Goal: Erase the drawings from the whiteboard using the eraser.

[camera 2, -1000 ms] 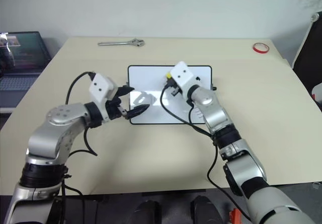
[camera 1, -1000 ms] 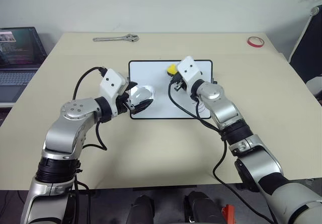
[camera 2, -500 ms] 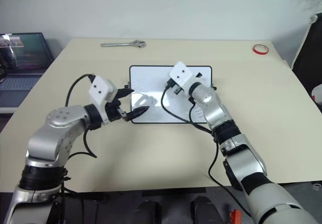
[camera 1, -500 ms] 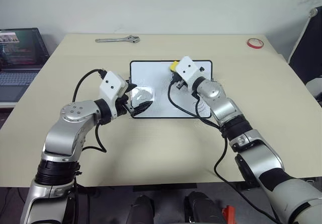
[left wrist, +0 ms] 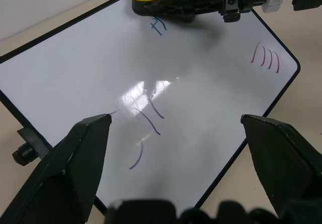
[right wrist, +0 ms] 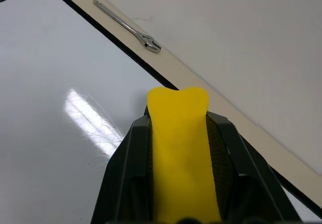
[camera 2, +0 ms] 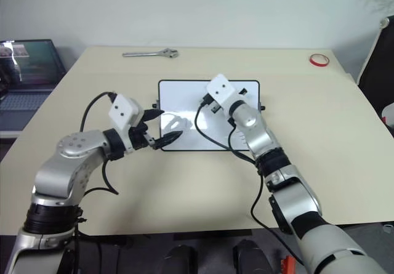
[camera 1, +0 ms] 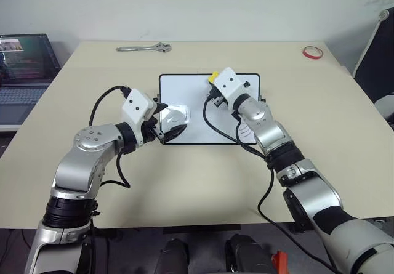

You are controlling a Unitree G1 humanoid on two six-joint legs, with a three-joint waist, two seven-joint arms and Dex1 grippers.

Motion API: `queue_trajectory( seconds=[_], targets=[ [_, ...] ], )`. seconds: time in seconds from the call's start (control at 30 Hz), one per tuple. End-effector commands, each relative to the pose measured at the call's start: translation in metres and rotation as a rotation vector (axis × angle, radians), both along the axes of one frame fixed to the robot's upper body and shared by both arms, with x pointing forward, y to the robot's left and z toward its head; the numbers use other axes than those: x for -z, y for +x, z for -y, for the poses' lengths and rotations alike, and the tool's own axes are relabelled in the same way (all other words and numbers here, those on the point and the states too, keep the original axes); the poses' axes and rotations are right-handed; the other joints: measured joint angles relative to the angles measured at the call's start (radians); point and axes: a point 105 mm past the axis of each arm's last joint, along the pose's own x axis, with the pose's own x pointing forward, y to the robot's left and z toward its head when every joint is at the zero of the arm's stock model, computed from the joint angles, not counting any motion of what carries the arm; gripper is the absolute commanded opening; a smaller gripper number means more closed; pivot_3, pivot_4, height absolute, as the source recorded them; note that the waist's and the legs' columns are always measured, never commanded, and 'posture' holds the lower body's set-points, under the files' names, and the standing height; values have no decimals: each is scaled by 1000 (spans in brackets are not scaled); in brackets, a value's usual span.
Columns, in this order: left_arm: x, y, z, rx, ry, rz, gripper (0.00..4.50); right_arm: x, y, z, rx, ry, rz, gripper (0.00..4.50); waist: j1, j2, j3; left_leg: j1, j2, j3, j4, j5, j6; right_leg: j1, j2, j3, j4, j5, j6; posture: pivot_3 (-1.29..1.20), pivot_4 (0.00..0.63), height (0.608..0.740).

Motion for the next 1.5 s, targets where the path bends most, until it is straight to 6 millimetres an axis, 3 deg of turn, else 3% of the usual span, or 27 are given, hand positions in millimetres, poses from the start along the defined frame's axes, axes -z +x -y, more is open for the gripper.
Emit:
queue_trajectory(
  seconds=[0.03, 0.13, 0.3, 0.47, 0.67, 0.73, 0.83, 0.9, 1.07, 1.23, 1.4, 1.5],
  targets=[
    [-13, -4, 6, 23, 5, 65, 4500, 16, -8, -10, -79, -72, -58, 1108, -1, 0, 0, 0, 0, 0, 0, 0, 0, 0, 0, 0, 0, 0, 0, 0, 150, 740],
    [-13, -4, 6, 21, 5, 64, 4500, 27, -13, -11, -113, -126, -94, 1108, -1, 0, 0, 0, 0, -1, 0, 0, 0, 0, 0, 0, 0, 0, 0, 0, 150, 740],
    [-13, -4, 7, 27, 2, 62, 4500, -1, 8, 32, 113, -52, 34, 1108, 4, 0, 0, 0, 0, -1, 1, 0, 0, 0, 0, -1, 1, 0, 0, 0, 150, 740],
    [-10, -9, 8, 75, 16, 39, 4500, 21, -3, 35, 47, -121, -39, 1107, 13, 0, 0, 0, 0, -3, 1, 0, 0, 1, 0, -2, 0, 0, 0, 0, 150, 740],
    [-12, -8, 6, 87, 21, 41, 4500, 52, -27, 19, -108, -243, -149, 1105, 4, 0, 0, 1, -1, -2, 0, 0, 0, 2, 0, -2, 1, 0, 0, 0, 150, 740],
    [-12, -8, 7, 89, 21, 41, 4500, 43, -22, 22, -58, -221, -101, 1105, 1, 0, 0, 2, -1, -2, 1, 0, 0, 2, 0, -1, 1, 0, 0, 0, 150, 740],
    [-11, -9, 8, 96, 22, 38, 4500, 7, -6, 37, 95, -135, 62, 1105, 2, 0, 0, 2, -1, -2, 1, 0, 0, 2, 1, -1, 1, 0, 0, 0, 150, 740],
    [-9, -10, 9, 98, 22, 35, 4500, -6, -4, 39, 117, -93, 110, 1105, 2, 0, 0, 2, -1, -2, 1, 0, 0, 2, 1, -1, 1, 0, 0, 0, 150, 740],
    [-8, -10, 8, 97, 20, 30, 4500, 13, -14, 14, -14, -145, 51, 1104, 4, 0, 0, -1, -1, -1, 0, 0, 0, 1, 1, -1, -2, 0, 0, 0, 150, 740],
    [-6, -10, 6, 91, 18, 27, 4500, 41, -27, 3, -124, -236, -60, 1104, 0, 0, 0, 0, 0, -1, -1, 0, 0, 0, 1, 0, -2, 0, 0, 0, 150, 740],
    [-5, -9, 5, 89, 19, 25, 4500, 4, -8, 18, 52, -130, 90, 1104, 1, 0, 0, 0, 0, -1, 0, 0, 0, 1, 1, -1, 0, 0, 0, 0, 150, 740],
    [-5, -9, 5, 92, 20, 25, 4500, -3, -6, 15, 62, -118, 115, 1103, 2, 0, 0, 0, -1, -1, 0, 0, 0, 0, 1, -1, 0, 0, 0, 0, 150, 740]
  ],
)
